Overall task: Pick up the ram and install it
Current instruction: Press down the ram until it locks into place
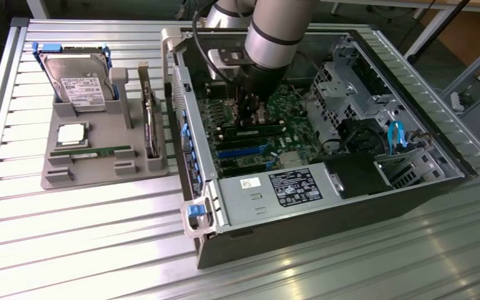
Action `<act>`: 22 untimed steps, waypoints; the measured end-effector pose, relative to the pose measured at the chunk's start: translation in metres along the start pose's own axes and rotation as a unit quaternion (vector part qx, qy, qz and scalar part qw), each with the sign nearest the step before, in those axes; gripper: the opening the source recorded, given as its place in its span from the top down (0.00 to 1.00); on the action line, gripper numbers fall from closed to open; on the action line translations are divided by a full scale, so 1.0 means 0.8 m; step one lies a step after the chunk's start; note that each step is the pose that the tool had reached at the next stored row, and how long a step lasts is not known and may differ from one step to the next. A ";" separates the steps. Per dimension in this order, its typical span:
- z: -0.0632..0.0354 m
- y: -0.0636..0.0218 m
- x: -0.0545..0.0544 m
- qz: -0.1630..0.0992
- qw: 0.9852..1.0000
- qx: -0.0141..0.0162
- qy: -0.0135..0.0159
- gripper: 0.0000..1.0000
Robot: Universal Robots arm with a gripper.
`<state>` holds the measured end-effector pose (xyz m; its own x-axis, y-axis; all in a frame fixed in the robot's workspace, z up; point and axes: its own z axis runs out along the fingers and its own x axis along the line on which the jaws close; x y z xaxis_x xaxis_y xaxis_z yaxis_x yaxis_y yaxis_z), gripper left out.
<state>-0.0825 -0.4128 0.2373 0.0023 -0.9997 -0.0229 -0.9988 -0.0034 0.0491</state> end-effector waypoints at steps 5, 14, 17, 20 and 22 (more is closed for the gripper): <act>0.001 0.000 0.000 0.000 1.000 0.000 0.000 0.91; 0.006 0.000 0.001 0.000 1.000 0.000 0.000 0.91; 0.007 0.000 0.001 0.000 1.000 0.000 0.000 0.91; 0.007 0.000 0.002 0.000 1.000 0.000 0.000 0.91; 0.007 0.000 0.003 0.000 1.000 0.000 0.000 0.91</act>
<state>-0.0825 -0.4147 0.2313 0.0022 -0.9997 -0.0230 -0.9988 -0.0034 0.0491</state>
